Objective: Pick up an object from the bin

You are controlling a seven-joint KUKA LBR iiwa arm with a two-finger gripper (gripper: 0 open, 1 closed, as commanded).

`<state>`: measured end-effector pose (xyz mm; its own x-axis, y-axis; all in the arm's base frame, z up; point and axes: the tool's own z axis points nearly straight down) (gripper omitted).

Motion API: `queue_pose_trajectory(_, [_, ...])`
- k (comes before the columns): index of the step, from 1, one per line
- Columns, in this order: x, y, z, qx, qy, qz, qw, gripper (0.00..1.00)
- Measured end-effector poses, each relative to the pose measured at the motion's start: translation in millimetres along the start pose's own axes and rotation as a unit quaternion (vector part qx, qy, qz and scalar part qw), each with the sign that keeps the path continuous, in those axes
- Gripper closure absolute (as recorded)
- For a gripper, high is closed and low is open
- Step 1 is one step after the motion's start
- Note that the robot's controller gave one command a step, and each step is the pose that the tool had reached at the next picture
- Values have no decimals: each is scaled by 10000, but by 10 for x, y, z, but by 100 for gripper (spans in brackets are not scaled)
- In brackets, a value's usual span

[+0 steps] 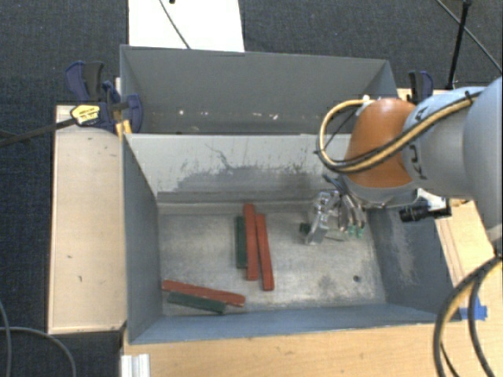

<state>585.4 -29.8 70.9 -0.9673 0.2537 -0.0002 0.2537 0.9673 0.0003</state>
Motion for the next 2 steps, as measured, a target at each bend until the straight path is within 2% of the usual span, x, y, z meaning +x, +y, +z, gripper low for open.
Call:
queue_pose_trajectory(1, [-29, 6, -788, -12, -55, -28, 10000, 100])
queue_pose_trajectory(2, [-44, 9, -1081, -8, -34, -56, 10000, 100])
